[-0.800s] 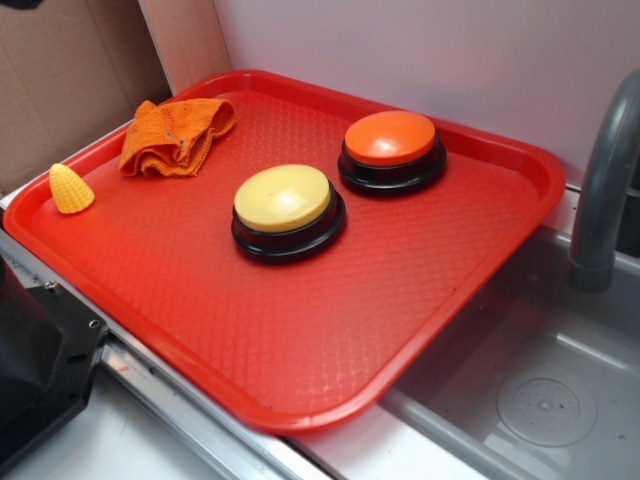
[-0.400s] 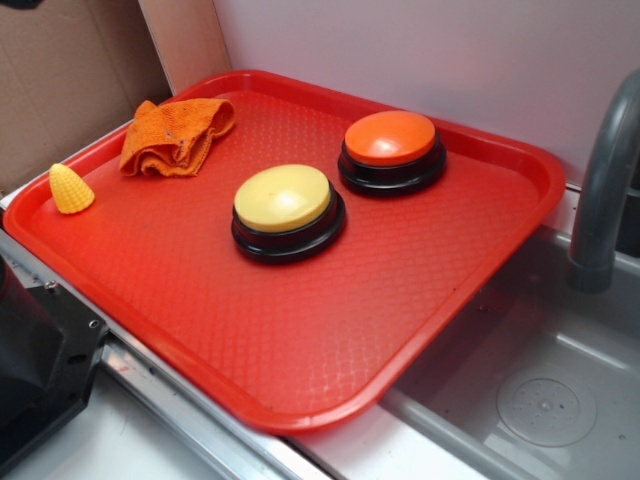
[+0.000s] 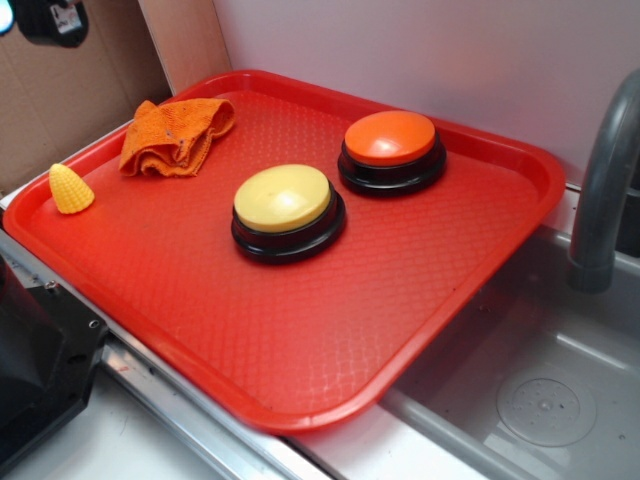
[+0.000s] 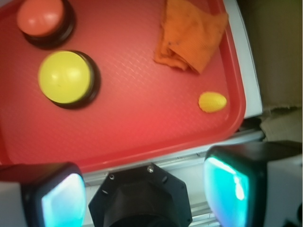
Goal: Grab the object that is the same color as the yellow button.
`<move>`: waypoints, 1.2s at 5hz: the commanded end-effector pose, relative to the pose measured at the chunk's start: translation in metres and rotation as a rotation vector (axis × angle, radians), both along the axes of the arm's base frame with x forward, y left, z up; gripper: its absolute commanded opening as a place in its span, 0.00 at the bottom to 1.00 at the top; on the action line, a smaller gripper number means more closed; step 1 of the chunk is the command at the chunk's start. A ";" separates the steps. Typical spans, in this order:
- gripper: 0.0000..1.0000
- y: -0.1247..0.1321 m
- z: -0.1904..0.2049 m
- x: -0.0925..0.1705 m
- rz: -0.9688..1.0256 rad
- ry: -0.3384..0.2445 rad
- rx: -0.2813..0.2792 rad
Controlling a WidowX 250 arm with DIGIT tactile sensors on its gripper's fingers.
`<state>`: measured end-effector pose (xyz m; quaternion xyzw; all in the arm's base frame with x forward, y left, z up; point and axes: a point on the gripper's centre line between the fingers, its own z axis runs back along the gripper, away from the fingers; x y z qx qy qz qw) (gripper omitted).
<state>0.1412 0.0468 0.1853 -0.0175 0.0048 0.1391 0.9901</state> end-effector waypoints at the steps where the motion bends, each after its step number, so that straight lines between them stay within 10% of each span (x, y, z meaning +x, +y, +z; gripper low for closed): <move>1: 1.00 0.054 -0.025 -0.019 0.218 -0.040 0.062; 4: 1.00 0.112 -0.094 -0.026 0.317 -0.137 0.235; 6: 1.00 0.099 -0.128 -0.005 0.721 -0.002 0.182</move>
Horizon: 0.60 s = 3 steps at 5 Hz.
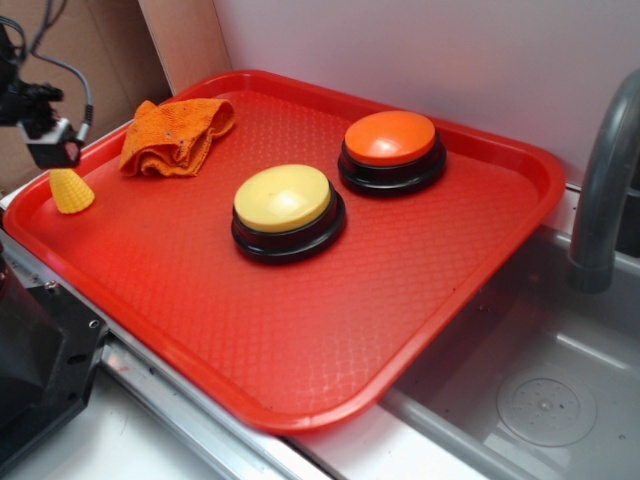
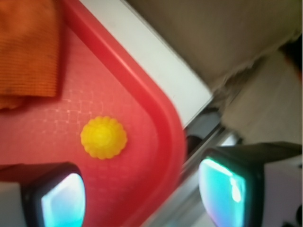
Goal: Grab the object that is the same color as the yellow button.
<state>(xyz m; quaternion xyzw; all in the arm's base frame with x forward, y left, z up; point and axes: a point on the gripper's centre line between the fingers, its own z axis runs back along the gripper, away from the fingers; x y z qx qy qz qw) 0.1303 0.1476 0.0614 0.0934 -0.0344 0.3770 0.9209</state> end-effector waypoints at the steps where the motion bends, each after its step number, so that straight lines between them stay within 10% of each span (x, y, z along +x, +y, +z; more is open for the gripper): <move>1: 1.00 -0.001 -0.009 0.006 0.271 -0.030 -0.094; 3: 1.00 -0.006 -0.009 0.018 -0.080 0.002 -0.035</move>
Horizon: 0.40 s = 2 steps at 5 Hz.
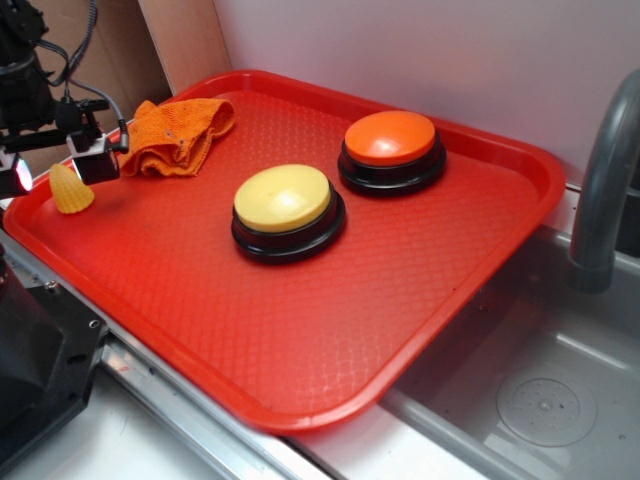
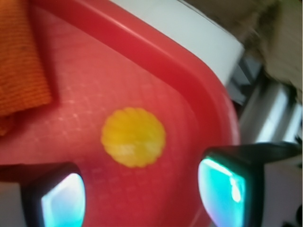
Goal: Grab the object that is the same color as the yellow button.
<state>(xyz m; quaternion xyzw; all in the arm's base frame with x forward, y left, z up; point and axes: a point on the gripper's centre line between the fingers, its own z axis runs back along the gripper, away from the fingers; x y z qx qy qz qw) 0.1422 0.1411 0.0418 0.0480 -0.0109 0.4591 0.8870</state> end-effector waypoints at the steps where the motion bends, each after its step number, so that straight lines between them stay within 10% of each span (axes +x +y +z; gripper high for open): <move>1: 1.00 -0.004 0.006 0.012 -0.448 -0.013 0.060; 2: 1.00 -0.005 0.005 0.015 -0.451 -0.008 0.048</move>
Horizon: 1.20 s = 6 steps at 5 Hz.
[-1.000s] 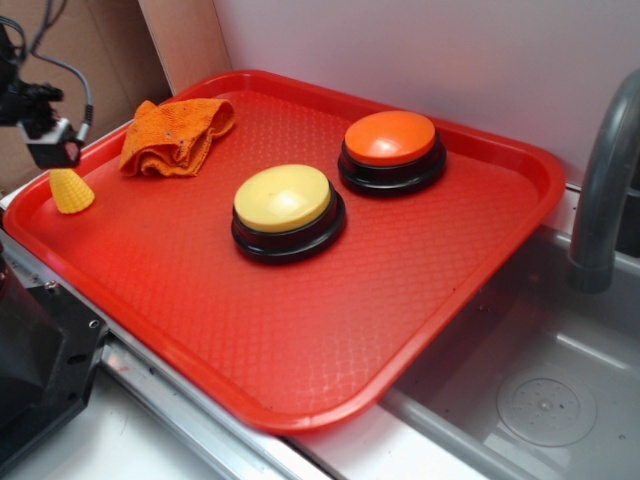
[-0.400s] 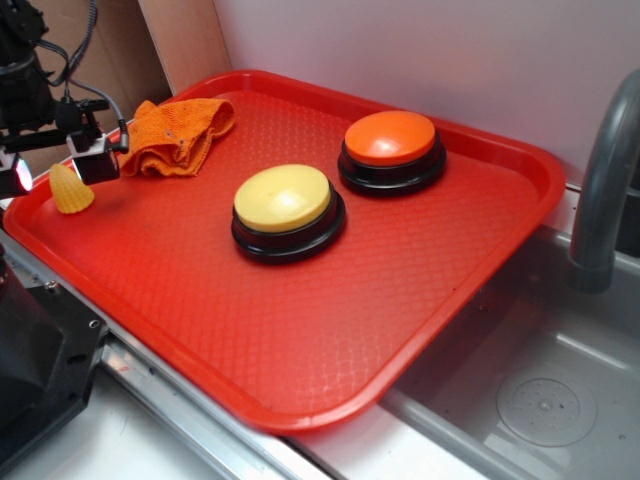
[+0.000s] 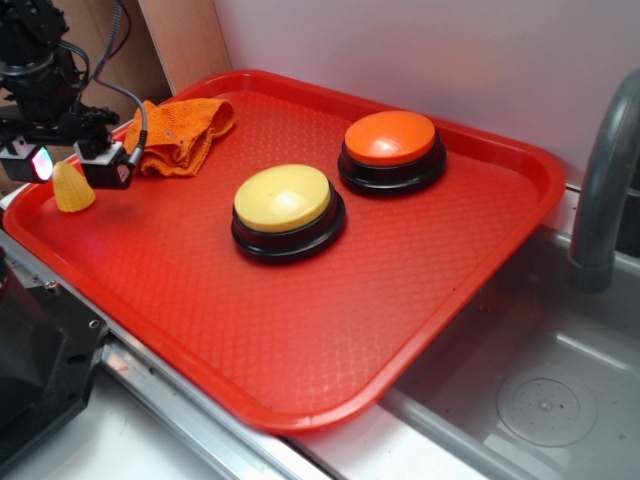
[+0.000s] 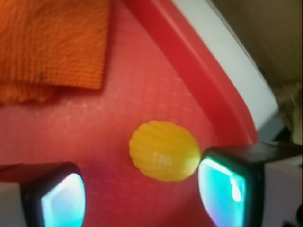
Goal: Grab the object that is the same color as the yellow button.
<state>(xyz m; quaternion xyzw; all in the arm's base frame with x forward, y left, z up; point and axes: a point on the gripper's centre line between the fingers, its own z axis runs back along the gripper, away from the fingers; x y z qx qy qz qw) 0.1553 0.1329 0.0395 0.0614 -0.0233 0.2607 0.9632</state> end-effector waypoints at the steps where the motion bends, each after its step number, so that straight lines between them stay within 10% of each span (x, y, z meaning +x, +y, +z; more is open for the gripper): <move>1: 1.00 0.009 0.002 0.000 -0.020 -0.017 -0.009; 2: 0.00 0.020 -0.001 -0.004 0.007 -0.031 -0.030; 5: 0.00 0.019 0.007 -0.001 -0.017 -0.042 -0.039; 6: 0.00 0.009 0.033 -0.004 -0.058 -0.079 -0.132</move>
